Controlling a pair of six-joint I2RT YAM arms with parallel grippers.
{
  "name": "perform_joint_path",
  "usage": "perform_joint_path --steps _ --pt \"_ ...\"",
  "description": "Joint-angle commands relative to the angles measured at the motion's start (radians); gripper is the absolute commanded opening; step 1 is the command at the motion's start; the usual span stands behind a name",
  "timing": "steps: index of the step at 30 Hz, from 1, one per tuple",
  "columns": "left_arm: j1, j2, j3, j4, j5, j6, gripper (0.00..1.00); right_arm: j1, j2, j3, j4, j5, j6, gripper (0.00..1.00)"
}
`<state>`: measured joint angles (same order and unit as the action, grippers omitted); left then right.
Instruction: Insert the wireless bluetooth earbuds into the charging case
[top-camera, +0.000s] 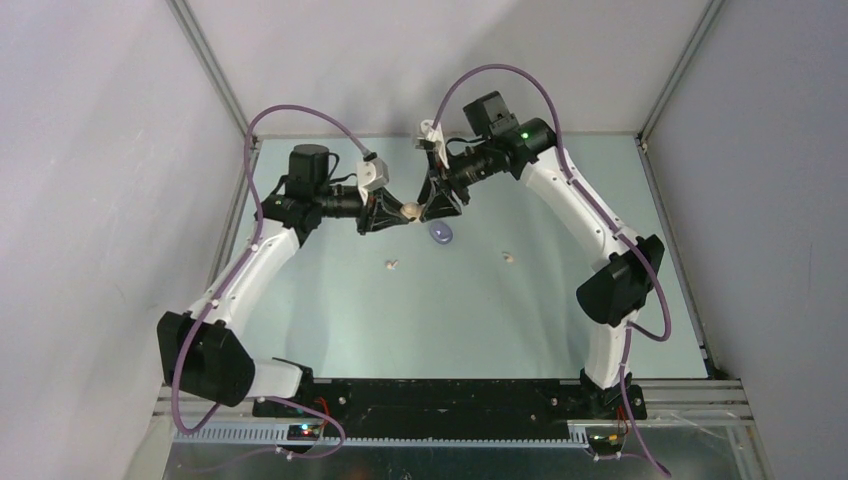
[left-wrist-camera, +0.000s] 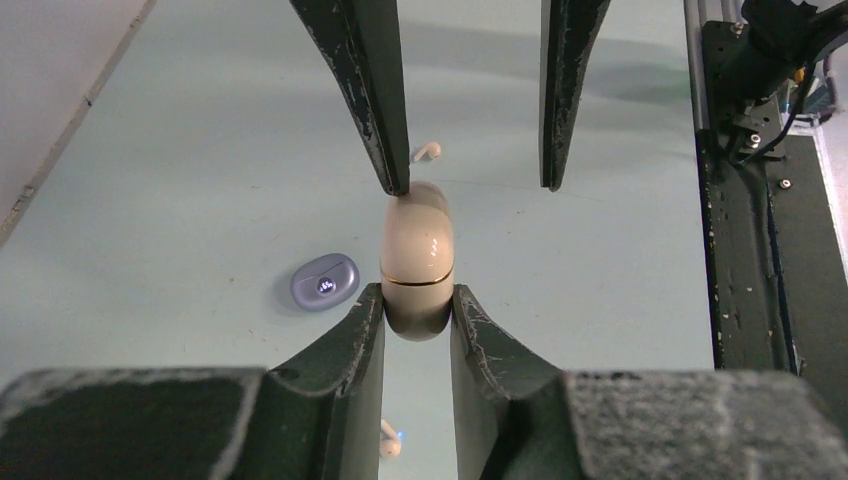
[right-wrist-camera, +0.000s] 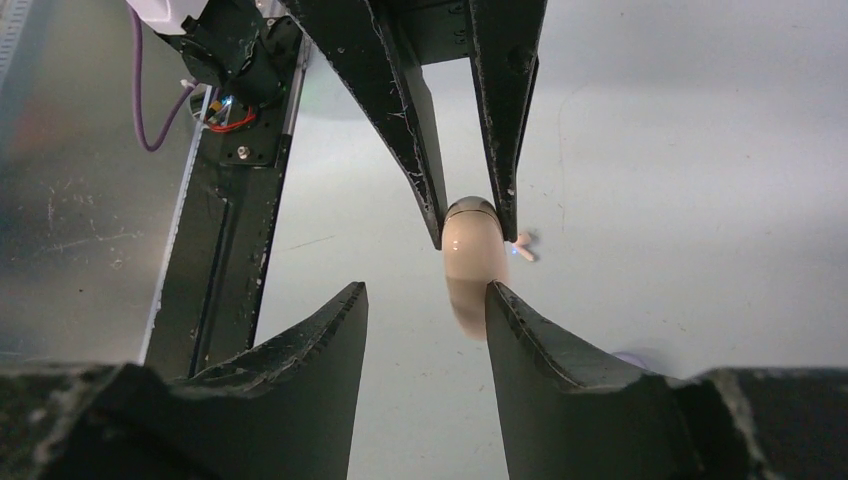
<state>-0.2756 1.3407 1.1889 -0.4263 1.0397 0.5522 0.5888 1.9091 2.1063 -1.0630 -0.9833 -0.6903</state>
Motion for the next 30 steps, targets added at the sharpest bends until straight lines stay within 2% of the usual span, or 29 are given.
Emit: perform_joint_path --steps 1,8,11,18,24,25,26,29,30 --pt "-0.005 -0.029 0.013 0.134 0.031 -0.075 0.00 0.006 0.014 0.028 -0.002 -0.003 -0.014 0.51" --pt "-0.004 -0.012 0.024 0.161 0.051 -0.111 0.00 0.018 0.026 0.030 0.032 0.035 0.006 0.45" --pt "-0.004 -0.010 0.026 0.163 0.052 -0.115 0.00 0.017 0.026 0.026 0.052 0.054 0.019 0.52" --pt "-0.004 -0.005 0.029 0.160 0.063 -0.116 0.00 0.013 0.030 0.023 0.066 0.069 0.033 0.55" --pt "-0.004 -0.006 0.019 0.178 0.049 -0.140 0.01 0.010 0.028 0.026 0.066 0.054 0.040 0.37" --pt "-0.004 -0.006 0.016 0.193 0.038 -0.161 0.04 0.011 0.023 0.026 0.064 0.056 0.036 0.33" --pt "-0.004 -0.008 0.010 0.201 0.032 -0.172 0.16 0.010 0.019 0.025 0.063 0.058 0.034 0.31" --pt "-0.005 -0.011 -0.021 0.292 0.012 -0.263 0.40 0.013 0.002 0.020 0.060 0.083 0.023 0.29" --pt "-0.004 -0.010 -0.038 0.313 0.012 -0.283 0.42 0.014 -0.001 0.017 0.058 0.087 0.022 0.29"
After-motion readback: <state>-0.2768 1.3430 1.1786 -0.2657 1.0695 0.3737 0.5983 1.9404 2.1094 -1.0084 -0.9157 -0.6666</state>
